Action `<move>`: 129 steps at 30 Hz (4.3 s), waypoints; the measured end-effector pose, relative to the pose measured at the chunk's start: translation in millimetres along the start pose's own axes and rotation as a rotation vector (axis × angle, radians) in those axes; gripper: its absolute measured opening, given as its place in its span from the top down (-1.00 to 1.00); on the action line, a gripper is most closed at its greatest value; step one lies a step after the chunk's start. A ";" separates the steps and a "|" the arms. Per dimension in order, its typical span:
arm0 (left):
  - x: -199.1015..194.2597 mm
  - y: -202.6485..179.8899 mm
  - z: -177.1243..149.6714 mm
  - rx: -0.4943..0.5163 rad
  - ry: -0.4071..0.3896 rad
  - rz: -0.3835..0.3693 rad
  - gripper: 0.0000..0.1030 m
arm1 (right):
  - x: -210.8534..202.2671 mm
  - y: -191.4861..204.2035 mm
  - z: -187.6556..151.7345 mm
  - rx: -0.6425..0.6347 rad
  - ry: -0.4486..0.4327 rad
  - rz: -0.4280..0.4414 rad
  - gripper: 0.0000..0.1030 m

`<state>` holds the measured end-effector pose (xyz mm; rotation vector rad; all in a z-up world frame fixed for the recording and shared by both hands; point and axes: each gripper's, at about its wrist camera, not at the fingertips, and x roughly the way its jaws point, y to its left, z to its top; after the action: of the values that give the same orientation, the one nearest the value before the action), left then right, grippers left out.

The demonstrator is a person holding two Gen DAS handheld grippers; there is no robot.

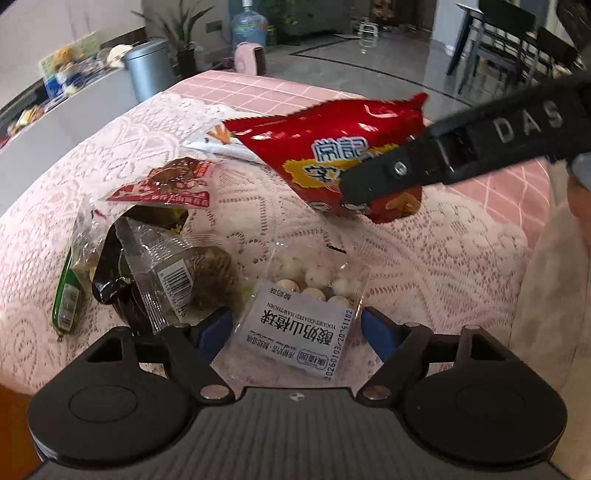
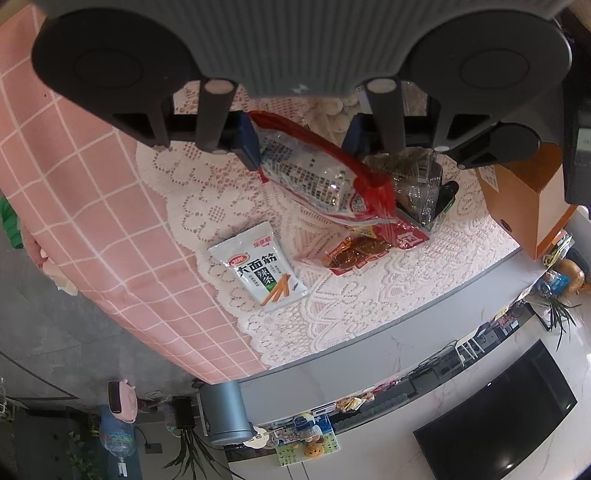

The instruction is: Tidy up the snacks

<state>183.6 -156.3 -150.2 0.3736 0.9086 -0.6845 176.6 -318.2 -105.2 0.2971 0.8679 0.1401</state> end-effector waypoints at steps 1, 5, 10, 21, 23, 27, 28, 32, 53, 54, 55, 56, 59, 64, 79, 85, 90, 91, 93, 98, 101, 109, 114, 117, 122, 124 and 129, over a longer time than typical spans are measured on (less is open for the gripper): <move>-0.8 0.1 -0.3 -0.009 0.000 0.004 -0.68 | 0.0 0.5 -0.3 -0.004 0.000 -0.001 0.10; -2.9 -2.3 1.2 -0.063 -0.001 0.033 -0.56 | 0.8 3.9 -0.8 -0.026 0.003 -0.007 0.10; -10.4 -8.3 -0.4 -0.098 -0.003 0.080 -0.51 | -0.2 3.8 -0.6 -0.023 -0.005 -0.015 0.11; -60.0 -1.3 -19.0 -0.267 -0.062 0.090 -0.38 | -17.7 14.1 -2.0 -0.050 -0.043 -0.050 0.12; -72.6 -1.2 -21.3 -0.288 -0.090 0.095 -0.38 | -23.2 16.3 -4.1 -0.045 -0.045 -0.058 0.12; -99.8 -1.6 -27.0 -0.327 -0.147 0.103 -0.38 | -36.6 22.5 -10.0 -0.042 -0.058 -0.058 0.12; -106.4 -0.8 -28.4 -0.339 -0.161 0.103 -0.38 | -39.8 24.7 -11.4 -0.045 -0.062 -0.059 0.12; -131.7 1.7 -35.1 -0.371 -0.212 0.119 -0.38 | -56.5 36.3 -15.2 -0.063 -0.085 -0.056 0.13; -238.7 78.0 -71.5 -0.707 -0.412 0.254 -0.38 | -103.2 161.1 -8.4 -0.295 -0.188 0.063 0.33; -240.7 83.3 -73.9 -0.724 -0.412 0.272 -0.38 | -102.4 169.3 -7.5 -0.309 -0.193 0.072 0.34; -242.3 88.6 -76.4 -0.742 -0.409 0.295 -0.38 | -101.6 177.0 -6.5 -0.325 -0.197 0.081 0.34; -243.2 93.4 -78.5 -0.758 -0.405 0.316 -0.38 | -100.6 184.6 -5.0 -0.343 -0.202 0.090 0.35; -245.8 110.2 -89.8 -0.826 -0.392 0.350 -0.38 | -94.6 210.4 -0.9 -0.402 -0.206 0.121 0.35; -244.8 136.1 -104.4 -0.903 -0.352 0.375 -0.38 | -76.3 251.6 4.2 -0.521 -0.200 0.155 0.37; -215.2 193.5 -137.1 -1.057 -0.185 0.390 -0.38 | 43.8 328.2 15.7 -0.816 0.028 0.124 0.39; -200.0 207.5 -134.4 -1.061 -0.088 0.482 -0.38 | 81.2 345.1 14.3 -0.852 0.093 0.047 0.39; -191.5 214.4 -135.7 -1.055 -0.040 0.506 -0.38 | 104.9 354.0 8.4 -0.894 0.143 -0.004 0.40; -190.5 215.2 -136.8 -1.061 -0.037 0.501 -0.38 | 107.3 353.7 7.1 -0.899 0.152 -0.008 0.40; -187.5 217.2 -138.2 -1.067 -0.030 0.486 -0.39 | 111.4 353.2 5.5 -0.903 0.165 -0.014 0.40; -181.6 217.2 -139.1 -1.065 -0.002 0.487 -0.40 | 114.1 351.2 5.2 -0.891 0.199 0.003 0.39; -180.1 218.2 -141.0 -1.081 0.008 0.476 -0.42 | 111.8 350.7 3.7 -0.889 0.211 0.024 0.37; -186.9 215.5 -140.9 -1.073 -0.022 0.526 -0.59 | 105.2 352.6 0.9 -0.899 0.234 0.037 0.05; -194.1 211.6 -140.2 -1.072 -0.044 0.540 -0.64 | 98.7 350.4 3.3 -0.875 0.256 0.056 -0.04; -195.3 206.8 -137.8 -1.056 -0.040 0.529 -0.64 | 91.5 349.5 4.6 -0.869 0.249 0.058 -0.08; -202.3 194.3 -128.8 -1.017 -0.061 0.517 -0.64 | 73.4 345.3 9.2 -0.851 0.234 0.067 -0.11; -208.5 188.2 -125.2 -1.008 -0.084 0.512 -0.64 | 61.6 339.9 10.6 -0.838 0.207 0.068 -0.11; -225.4 170.3 -115.5 -0.991 -0.169 0.507 -0.64 | 24.5 310.4 15.9 -0.724 0.102 0.071 -0.11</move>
<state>135.1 119.6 -28.9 -0.3370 0.8391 0.2342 204.2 -20.6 -16.2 -0.3603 0.8526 0.5228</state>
